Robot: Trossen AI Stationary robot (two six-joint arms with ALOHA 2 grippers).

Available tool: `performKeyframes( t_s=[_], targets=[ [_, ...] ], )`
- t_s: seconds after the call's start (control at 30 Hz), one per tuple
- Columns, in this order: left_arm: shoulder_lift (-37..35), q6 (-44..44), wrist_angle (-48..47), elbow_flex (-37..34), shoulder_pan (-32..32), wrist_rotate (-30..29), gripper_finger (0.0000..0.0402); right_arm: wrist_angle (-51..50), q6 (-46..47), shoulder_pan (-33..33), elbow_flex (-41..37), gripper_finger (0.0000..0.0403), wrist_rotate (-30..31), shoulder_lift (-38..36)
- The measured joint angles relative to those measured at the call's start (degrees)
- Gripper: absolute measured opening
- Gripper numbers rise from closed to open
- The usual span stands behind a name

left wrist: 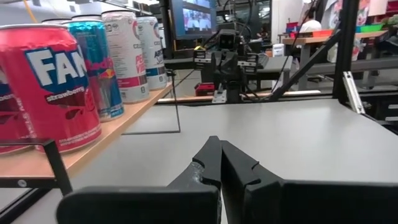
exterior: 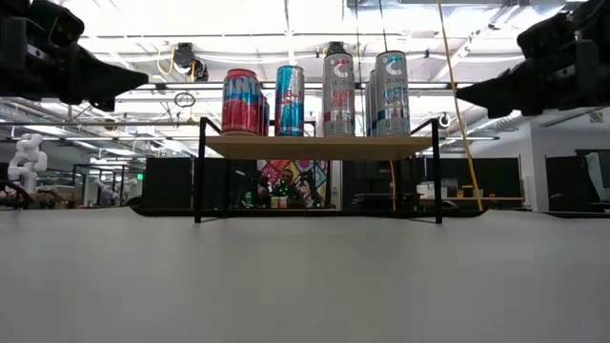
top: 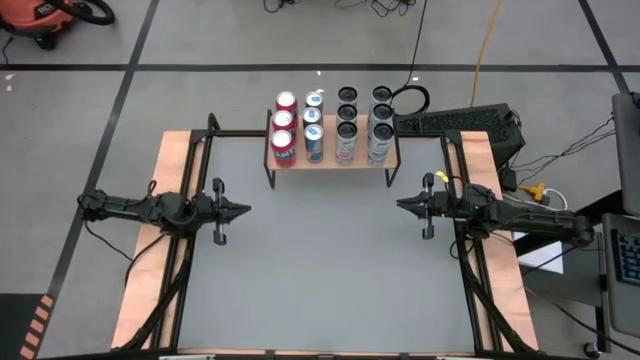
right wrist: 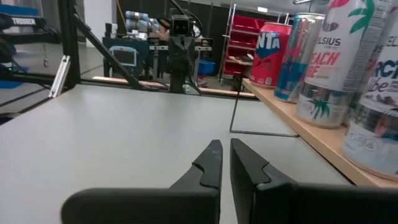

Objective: Place canned beverage on shelf
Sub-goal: Return to Home Position

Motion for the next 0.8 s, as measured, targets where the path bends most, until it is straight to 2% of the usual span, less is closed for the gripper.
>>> performKeyframes(
  t_s=[0.17, 0.33, 0.57, 0.8],
  targets=[
    [0.00, 0.02, -0.32, 0.00, 2.00, 1.69, 0.0000, -6.40, -0.80, -0.02, 0.00, 0.0000, 0.18, -5.16],
    [0.00, 0.07, -0.60, 0.00, 4.03, 3.46, 0.0000, -6.95, 2.03, -0.02, -0.02, 0.0000, 0.19, -8.97],
    [0.02, 0.03, -1.13, 0.00, 6.96, 6.50, 0.0000, -7.46, 6.50, 0.17, -0.02, 0.0000, 1.67, -8.99],
    [0.02, -1.11, -1.48, 0.00, 8.40, 8.14, 0.0000, -7.74, 8.43, 4.31, -0.02, 0.0000, 2.65, -8.96]
  ],
)
